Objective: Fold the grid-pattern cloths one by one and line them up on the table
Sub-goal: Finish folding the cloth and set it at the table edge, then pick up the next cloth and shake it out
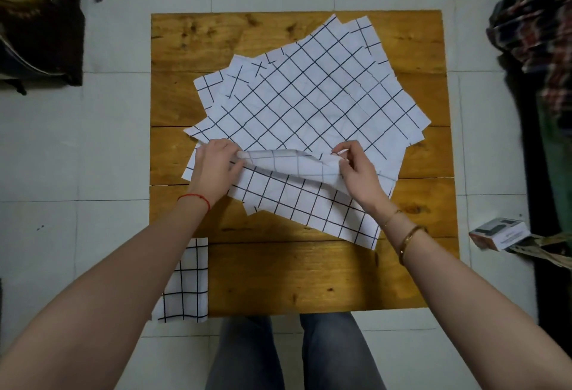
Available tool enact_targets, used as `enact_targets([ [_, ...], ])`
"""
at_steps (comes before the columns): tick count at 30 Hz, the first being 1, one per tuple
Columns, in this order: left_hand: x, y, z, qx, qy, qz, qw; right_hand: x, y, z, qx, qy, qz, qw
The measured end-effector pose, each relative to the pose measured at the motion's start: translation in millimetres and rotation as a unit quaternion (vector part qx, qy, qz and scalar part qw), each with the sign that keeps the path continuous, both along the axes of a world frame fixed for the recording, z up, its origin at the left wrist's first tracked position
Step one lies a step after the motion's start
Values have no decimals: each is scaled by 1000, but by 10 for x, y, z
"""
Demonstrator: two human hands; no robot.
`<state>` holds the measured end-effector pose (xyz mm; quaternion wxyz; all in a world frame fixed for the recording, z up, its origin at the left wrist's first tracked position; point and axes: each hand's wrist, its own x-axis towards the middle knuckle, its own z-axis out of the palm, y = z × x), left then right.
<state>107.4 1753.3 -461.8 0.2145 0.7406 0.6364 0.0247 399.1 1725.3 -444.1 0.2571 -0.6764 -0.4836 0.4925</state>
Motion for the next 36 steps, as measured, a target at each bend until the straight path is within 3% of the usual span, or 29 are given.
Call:
enact_targets([
  [6,122,223,423,32,-38,-19,999,150,177,406,17,-61,71,995],
  [11,175,360,915,50,-52,-35,997,335,300,765,127,-164,145,967],
  [23,322,389,2260,175,-73,-47,981,1025,421,2139,214,-274,120,930],
  [30,444,317,2925,241,-83,-85,963,1531,435,2577,203,-373,118,898],
  [36,467,169,3348,282,-93,-80,952,1679,366,2971,261,-377,125,880],
])
